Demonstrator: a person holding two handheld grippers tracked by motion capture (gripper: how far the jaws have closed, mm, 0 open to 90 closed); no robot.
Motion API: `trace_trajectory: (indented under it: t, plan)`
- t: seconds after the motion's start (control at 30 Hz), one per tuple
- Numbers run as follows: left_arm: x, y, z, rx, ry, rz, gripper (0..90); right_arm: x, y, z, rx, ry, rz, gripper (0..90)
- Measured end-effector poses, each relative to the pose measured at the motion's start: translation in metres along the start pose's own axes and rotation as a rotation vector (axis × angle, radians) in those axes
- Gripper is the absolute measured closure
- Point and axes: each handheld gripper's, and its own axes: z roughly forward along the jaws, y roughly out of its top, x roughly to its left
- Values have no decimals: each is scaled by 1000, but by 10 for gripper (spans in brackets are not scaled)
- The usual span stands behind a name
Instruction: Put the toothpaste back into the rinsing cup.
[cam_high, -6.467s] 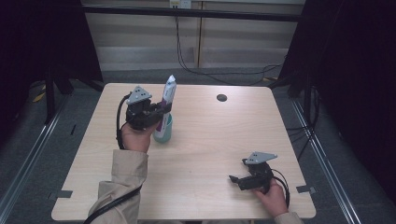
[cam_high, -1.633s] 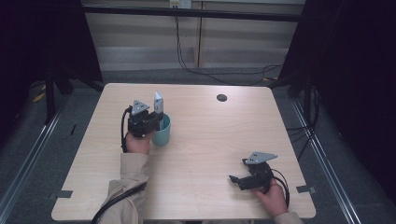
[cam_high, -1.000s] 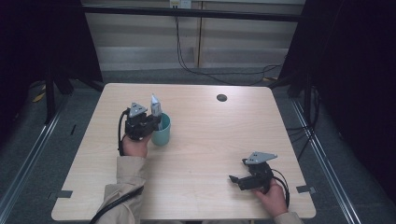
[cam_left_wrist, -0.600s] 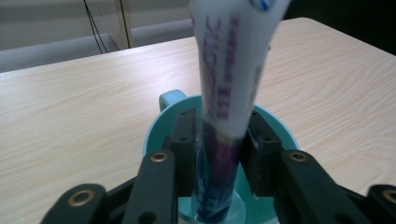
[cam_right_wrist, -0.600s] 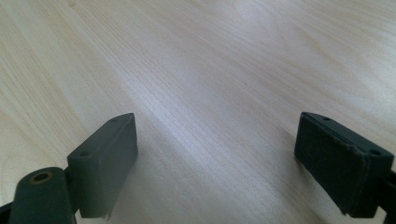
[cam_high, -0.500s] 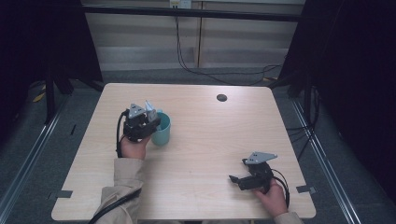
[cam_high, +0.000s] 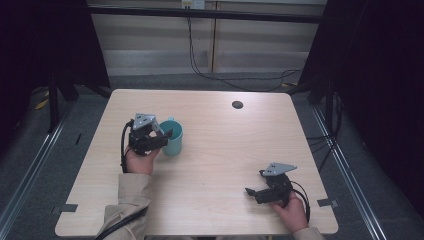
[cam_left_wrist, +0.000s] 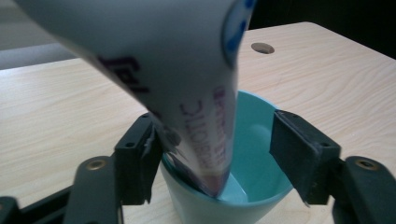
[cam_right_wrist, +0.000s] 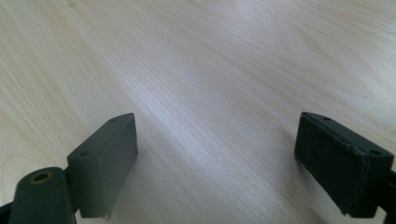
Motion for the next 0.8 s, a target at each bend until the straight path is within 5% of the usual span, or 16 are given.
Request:
trace_trajectory:
  t: [0.8]
  plan:
    - [1, -1, -15, 1, 14, 8, 267, 0, 0, 0, 1, 1, 0, 125]
